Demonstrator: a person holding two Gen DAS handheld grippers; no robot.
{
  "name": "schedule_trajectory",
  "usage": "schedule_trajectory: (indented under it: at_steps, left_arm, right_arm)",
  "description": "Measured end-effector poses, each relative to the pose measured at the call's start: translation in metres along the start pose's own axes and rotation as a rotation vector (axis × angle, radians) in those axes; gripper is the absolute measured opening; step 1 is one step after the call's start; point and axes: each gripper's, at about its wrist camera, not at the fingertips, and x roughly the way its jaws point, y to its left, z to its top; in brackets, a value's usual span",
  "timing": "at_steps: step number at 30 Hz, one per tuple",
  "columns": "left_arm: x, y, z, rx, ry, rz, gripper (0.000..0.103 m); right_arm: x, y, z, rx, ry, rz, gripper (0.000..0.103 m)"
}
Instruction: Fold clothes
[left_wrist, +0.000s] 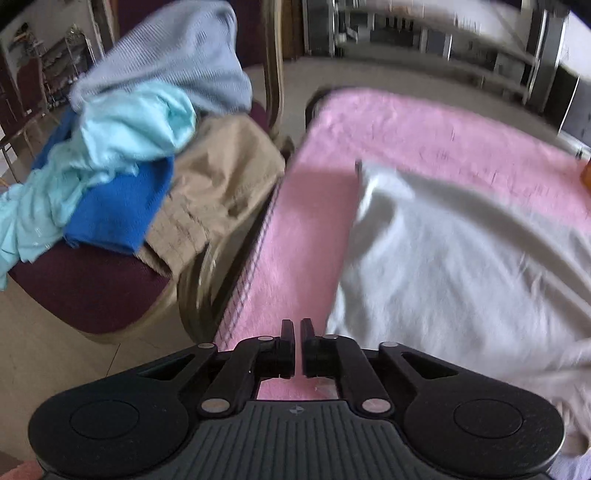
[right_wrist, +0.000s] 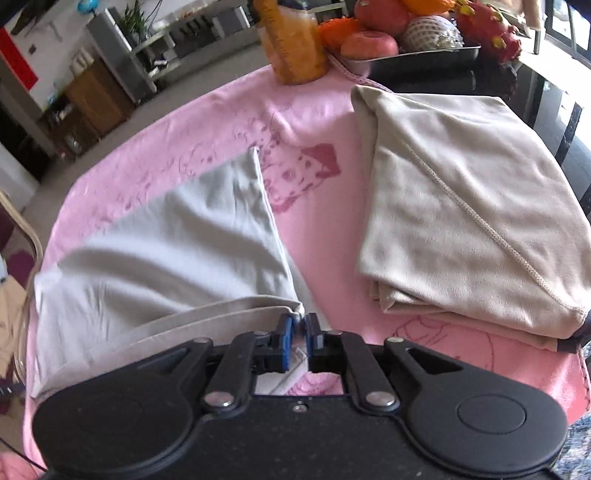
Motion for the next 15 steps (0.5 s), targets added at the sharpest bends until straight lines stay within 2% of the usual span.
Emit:
schedule_trajectory:
  at_steps: [1, 2, 6, 8, 11, 15]
  left_arm:
    - [-0.005, 0.004, 0.001, -0.022, -0.022, -0.015, 0.014]
    - [-0.010, 0.009, 0.002, -0.044, -0.043, -0.029, 0.014]
    - [-0.020, 0.022, 0.010, -0.121, -0.096, -0.073, 0.015]
    - [-0.017, 0.020, 0.012, -0.127, -0.081, -0.138, 0.019]
    - [-0.008, 0.004, 0.009, -0.075, -0.033, -0.191, 0.019]
    - [0.004, -0.014, 0.006, -0.018, 0.023, -0.243, 0.022]
  right_arm:
    - [-0.004, 0.000, -0.001, 0.000, -0.012, 0.005, 0.027]
    - [-0.008, -0.001, 0.000, 0.008, -0.025, 0.016, 0.034]
    - [-0.023, -0.018, 0.005, 0.119, -0.093, 0.102, 0.034]
    - [-0.027, -0.021, 0.007, 0.149, -0.124, 0.141, 0.034]
    - [-0.024, -0.009, 0.008, 0.112, -0.127, 0.177, 0.029]
    - [-0.007, 0.015, 0.008, 0.023, -0.065, 0.160, 0.029]
